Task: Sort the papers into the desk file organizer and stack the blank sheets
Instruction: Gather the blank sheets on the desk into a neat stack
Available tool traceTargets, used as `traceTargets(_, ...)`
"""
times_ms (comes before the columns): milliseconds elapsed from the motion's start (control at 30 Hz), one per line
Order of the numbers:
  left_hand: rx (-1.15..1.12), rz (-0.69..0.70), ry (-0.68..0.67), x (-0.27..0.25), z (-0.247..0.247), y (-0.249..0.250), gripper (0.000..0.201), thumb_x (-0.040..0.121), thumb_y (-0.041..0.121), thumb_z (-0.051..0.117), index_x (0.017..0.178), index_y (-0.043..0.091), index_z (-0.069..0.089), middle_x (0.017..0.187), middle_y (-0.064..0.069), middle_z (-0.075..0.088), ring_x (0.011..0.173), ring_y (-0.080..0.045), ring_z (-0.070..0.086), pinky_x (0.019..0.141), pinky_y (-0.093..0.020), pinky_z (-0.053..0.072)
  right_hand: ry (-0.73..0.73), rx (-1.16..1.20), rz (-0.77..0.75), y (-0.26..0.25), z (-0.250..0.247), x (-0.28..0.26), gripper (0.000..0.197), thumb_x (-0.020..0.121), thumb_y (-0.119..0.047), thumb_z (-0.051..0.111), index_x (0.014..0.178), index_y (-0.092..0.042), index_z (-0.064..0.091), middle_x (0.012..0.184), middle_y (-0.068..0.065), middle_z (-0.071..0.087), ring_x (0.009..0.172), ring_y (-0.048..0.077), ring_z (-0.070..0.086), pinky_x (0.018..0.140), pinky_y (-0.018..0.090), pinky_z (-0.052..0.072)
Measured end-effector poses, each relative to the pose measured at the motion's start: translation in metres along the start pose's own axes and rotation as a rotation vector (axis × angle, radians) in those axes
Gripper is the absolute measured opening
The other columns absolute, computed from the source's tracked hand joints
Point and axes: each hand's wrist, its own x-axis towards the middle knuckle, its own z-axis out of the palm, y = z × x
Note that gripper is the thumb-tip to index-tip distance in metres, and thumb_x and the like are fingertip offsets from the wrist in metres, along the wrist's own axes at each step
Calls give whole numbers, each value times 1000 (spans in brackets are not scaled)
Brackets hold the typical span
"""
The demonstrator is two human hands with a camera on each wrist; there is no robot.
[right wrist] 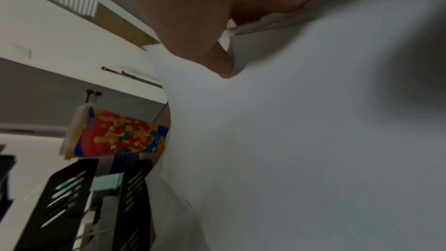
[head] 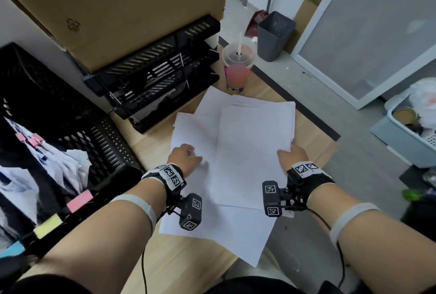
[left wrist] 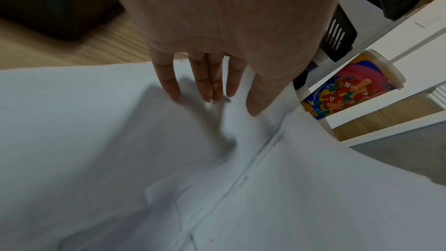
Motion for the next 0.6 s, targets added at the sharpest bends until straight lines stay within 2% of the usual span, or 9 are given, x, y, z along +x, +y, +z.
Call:
traceTargets(67,44,18,-4,2,1,0,46,86,30,71,128,15,61,127,-9,63,114,-26,63,96,-31,49,-25,-14,31,0,1,4,32,84,-14,47,112,-16,63,108,10,68,95,33,63,82,31,51)
traceTargets(167,44,41,-16,1,0,-2,43,85,27,71,127,18,63,127,-9,63,112,-26,63,99,-35,51,-43,42,4,0,10,4,31,87,-9,47,116,-9,60,108,12,68,95,31,64,84,32,50)
traceTargets(233,46,56,-30,1,-1,-4,41,86,25,69,127,19,64,128,-8,62,113,-25,63,100,-35,51,-8,67,-34,0,16,3,34,88,-7,46,121,-13,53,109,9,67,89,28,62,76,27,49)
traceTargets(267,45,63,-38,0,-2,-5,40,87,24,68,127,20,64,129,-7,62,113,-24,63,99,-33,50,7,71,-43,0,17,0,38,88,-7,46,125,-16,46,108,8,65,84,28,60,67,26,48)
traceTargets(333,41,70,-46,-2,-4,-5,39,87,24,66,127,21,65,129,-6,62,114,-23,63,98,-31,49,6,60,-42,0,14,-4,52,89,-6,47,137,-22,31,106,6,58,79,27,57,55,24,42)
traceTargets(400,27,73,-46,-3,-5,-5,40,88,25,65,128,21,64,130,-6,62,115,-23,62,98,-30,49,-26,87,-33,0,9,-7,64,90,-4,48,146,-22,21,111,4,53,87,27,56,63,26,44)
traceTargets(467,1,67,-49,-4,-5,-3,41,90,26,65,130,20,61,130,-8,61,117,-24,60,98,-30,48,-46,85,-37,2,9,-9,59,90,-2,46,144,-17,27,112,3,54,89,26,56,67,26,44)
traceTargets(533,-23,62,-53,-7,-4,-1,43,91,28,64,133,19,58,132,-9,60,118,-25,59,98,-31,46,-74,17,-74,5,13,-14,44,89,-2,42,132,-14,45,108,4,60,84,23,55,61,23,42)
traceTargets(600,-42,59,-58,-11,-5,-1,48,92,31,63,137,18,53,134,-8,58,121,-24,57,99,-30,44,-124,-23,-108,9,21,-22,40,89,-1,40,125,-13,53,102,3,60,78,18,54,56,19,38)
